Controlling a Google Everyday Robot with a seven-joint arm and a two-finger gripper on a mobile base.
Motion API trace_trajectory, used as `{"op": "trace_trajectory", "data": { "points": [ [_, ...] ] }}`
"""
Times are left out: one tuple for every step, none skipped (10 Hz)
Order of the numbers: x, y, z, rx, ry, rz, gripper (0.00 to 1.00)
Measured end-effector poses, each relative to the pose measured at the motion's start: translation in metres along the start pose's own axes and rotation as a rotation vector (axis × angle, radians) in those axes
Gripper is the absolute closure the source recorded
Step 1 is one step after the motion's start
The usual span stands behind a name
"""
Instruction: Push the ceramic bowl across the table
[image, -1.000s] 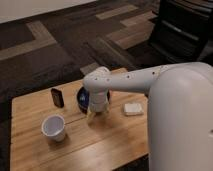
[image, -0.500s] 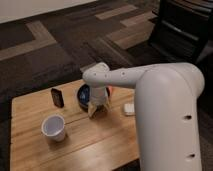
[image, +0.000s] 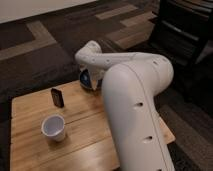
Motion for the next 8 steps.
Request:
{"op": "trace_trajectory", "data": {
  "points": [
    [0.001, 0.008, -0.003, -0.014, 0.001, 0.003, 0.35],
    [0.010, 0.024, -0.005, -0.055, 0.021, 0.012, 0.35],
    [0.023, 0.039, -0.011, -0.101, 0.046, 0.023, 0.35],
    [0.035, 0.047, -0.020, -0.134, 0.062, 0.038, 0.35],
    [0.040, 0.052, -0.023, -0.145, 0.069, 0.044, 0.35],
    [0.052, 0.054, -0.024, -0.173, 0.083, 0.057, 0.35],
    [0.060, 0.055, -0.021, -0.213, 0.089, 0.075, 0.35],
    [0.067, 0.056, -0.012, -0.258, 0.092, 0.089, 0.35]
  ]
}}
